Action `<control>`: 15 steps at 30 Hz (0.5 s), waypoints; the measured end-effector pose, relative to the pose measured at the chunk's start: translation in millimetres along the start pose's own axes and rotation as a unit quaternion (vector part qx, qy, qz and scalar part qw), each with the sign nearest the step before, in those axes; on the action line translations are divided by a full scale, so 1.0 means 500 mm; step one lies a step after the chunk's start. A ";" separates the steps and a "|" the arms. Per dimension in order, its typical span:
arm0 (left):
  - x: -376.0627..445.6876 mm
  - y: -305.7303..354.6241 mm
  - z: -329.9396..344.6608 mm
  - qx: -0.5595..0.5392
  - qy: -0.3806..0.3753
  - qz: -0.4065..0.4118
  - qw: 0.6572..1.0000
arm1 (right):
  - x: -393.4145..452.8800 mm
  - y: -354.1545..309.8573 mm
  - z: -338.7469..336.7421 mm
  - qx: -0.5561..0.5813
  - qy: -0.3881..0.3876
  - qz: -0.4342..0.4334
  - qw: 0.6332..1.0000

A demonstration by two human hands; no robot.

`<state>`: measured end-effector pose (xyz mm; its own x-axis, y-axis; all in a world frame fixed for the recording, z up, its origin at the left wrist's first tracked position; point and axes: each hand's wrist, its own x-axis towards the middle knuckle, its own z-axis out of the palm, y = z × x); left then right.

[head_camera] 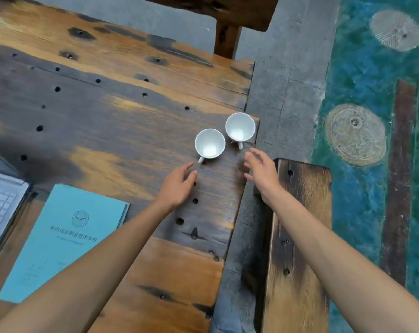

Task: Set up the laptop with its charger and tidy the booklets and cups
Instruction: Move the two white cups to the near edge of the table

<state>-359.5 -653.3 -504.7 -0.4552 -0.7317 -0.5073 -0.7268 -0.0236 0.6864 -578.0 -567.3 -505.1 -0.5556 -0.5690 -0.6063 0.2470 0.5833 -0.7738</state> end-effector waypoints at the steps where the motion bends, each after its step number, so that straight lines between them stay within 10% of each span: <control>1: 0.013 0.003 0.003 -0.022 -0.003 -0.005 1.000 | 0.016 -0.005 0.003 0.013 -0.006 0.007 1.000; 15: 0.106 0.003 0.026 -0.258 -0.071 -0.092 0.959 | 0.110 0.009 0.027 0.038 -0.047 0.025 0.998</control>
<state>-391.4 -683.3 -537.5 -0.4361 -0.5838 -0.6849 -0.4669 -0.5038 0.7268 -596.6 -603.8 -544.7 -0.4645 -0.5946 -0.6562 0.3341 0.5686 -0.7517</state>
